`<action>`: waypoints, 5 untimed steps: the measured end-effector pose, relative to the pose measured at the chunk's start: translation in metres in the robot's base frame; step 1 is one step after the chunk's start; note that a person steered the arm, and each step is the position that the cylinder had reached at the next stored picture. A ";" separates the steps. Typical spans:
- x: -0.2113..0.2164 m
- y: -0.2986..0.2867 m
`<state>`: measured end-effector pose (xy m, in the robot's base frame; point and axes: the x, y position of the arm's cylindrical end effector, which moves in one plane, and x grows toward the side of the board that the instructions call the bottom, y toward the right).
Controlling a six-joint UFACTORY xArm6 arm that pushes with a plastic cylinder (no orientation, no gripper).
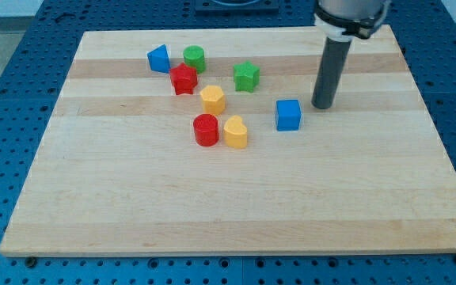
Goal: Move blue cube to the yellow heart
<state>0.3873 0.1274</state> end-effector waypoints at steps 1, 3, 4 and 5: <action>0.000 -0.013; 0.033 -0.017; 0.032 -0.029; 0.019 -0.028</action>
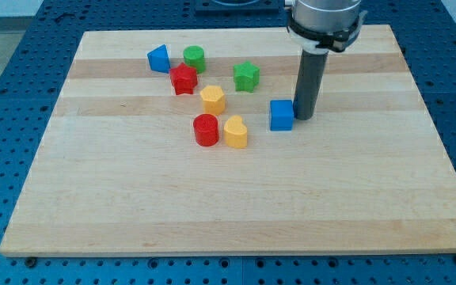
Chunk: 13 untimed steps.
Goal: Move blue cube to the yellow heart
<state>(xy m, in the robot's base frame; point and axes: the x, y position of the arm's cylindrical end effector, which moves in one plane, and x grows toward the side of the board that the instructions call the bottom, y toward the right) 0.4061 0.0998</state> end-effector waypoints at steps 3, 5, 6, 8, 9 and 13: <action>0.006 -0.015; 0.019 -0.017; 0.023 -0.021; 0.049 -0.002; 0.049 -0.015; 0.049 -0.054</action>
